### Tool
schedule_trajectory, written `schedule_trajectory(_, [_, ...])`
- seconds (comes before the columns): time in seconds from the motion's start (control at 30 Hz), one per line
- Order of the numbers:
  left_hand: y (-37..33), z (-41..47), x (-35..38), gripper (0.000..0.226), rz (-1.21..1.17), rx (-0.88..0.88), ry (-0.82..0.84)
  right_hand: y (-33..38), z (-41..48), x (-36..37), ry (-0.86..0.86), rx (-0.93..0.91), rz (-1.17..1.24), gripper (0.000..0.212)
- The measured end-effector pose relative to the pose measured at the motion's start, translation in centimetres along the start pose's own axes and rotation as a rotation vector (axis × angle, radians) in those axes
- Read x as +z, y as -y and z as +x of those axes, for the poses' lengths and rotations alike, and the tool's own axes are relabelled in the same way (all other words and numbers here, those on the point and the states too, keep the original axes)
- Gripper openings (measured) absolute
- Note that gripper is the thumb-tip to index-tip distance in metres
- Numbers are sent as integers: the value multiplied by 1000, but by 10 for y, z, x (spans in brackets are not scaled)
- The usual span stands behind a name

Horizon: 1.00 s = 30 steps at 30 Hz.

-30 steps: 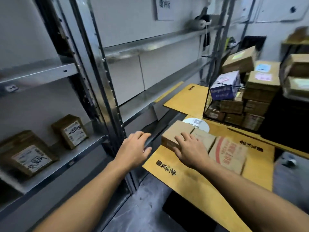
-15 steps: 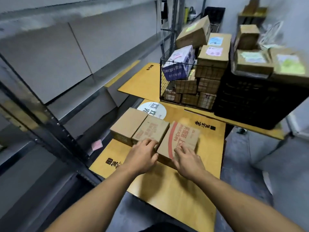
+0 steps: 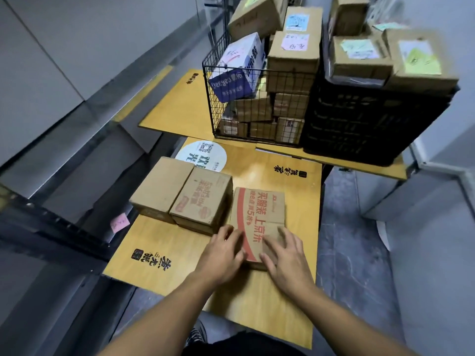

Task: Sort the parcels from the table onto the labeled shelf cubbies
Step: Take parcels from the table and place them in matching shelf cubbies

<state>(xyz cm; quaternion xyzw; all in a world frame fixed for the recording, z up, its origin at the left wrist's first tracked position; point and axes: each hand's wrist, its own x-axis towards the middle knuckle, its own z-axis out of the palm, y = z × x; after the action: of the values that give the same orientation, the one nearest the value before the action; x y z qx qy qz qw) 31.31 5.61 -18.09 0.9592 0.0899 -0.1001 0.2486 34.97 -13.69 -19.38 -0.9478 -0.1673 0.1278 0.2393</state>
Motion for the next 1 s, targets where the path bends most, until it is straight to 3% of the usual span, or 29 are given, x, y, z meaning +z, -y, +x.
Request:
schedule_trajectory(0.13, [3, -3, 13, 66, -149, -107, -13, -4, 5, -4, 13, 259, 230, 59])
schedule_trajectory(0.3, [6, 1, 13, 71, -239, -145, -1, 3, 11, -4, 63, 274, 425, 62])
schedule_trajectory(0.47, [2, -3, 5, 64, -342, -89, -157, 17, 23, -17, -31, 337, 554, 50])
schedule_trajectory(0.6, [-6, -5, -14, 52, -493, 6, -258, 23, 31, -31, -125, 313, 639, 48])
schedule_trajectory(0.77, [-16, -4, -45, 44, -1042, 17, -315, 25, 30, -45, -157, 237, 855, 44])
schedule_trajectory(0.87, [-15, -3, -54, 44, -995, 12, -349, 25, 28, -51, -157, 195, 971, 42])
schedule_trajectory(1.0, [-17, -6, -58, 65, -1099, -24, -242, 29, 29, -55, -138, 152, 1029, 38])
